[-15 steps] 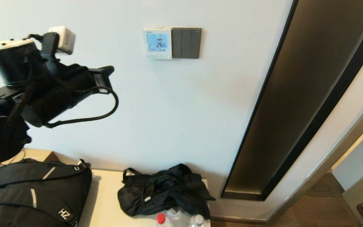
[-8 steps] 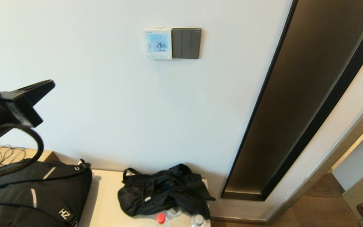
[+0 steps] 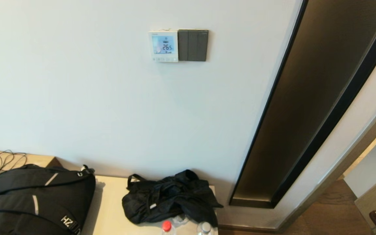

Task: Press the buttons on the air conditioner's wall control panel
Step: Turn off the central air conditioner

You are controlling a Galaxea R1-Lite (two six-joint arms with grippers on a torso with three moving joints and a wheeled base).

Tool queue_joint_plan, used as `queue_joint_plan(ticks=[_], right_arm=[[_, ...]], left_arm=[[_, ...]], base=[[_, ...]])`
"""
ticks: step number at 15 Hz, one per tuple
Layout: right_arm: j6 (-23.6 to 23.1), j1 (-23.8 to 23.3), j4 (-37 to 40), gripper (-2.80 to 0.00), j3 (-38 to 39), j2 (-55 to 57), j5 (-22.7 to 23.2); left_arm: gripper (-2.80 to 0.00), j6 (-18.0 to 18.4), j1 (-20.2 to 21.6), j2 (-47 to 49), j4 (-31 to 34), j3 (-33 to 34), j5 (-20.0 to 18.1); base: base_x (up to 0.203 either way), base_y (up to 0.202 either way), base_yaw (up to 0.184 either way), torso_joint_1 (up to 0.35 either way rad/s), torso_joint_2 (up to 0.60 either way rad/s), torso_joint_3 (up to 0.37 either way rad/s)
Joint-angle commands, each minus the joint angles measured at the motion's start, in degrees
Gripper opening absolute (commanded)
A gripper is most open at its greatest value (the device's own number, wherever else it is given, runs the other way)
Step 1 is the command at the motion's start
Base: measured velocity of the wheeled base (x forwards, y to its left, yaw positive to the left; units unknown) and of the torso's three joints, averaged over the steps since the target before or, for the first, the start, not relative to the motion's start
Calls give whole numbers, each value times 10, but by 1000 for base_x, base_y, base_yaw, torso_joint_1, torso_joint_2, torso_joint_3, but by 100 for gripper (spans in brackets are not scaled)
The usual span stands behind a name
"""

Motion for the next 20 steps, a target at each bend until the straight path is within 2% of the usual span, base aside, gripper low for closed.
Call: queue_joint_plan(ticks=[1, 3, 5, 9, 13, 16, 20], right_arm=[[0, 0, 0, -280, 0, 0, 0], [0, 0, 0, -280, 0, 0, 0], [1, 0, 0, -280, 0, 1, 0], [2, 0, 0, -280, 0, 0, 0], [1, 0, 0, -280, 0, 0, 0], [1, 0, 0, -280, 0, 1, 0], [1, 0, 0, -280, 0, 0, 0]], left_arm=[[-280, 0, 1, -121, 130, 8, 11], [-280, 2, 24, -144, 161, 24, 27], [-280, 13, 50, -157, 150, 45, 31], [-280, 14, 53, -172, 125, 103, 32], [-280, 15, 90, -202, 114, 162, 31], [-280, 12, 95, -211, 114, 193, 30], [-280, 12, 95, -220, 115, 198, 30]], base=[[0, 0, 0, 0, 0, 0], [0, 0, 0, 0, 0, 0], [0, 0, 0, 0, 0, 0], [0, 0, 0, 0, 0, 0], [0, 0, 0, 0, 0, 0], [0, 0, 0, 0, 0, 0], [0, 0, 0, 0, 0, 0]])
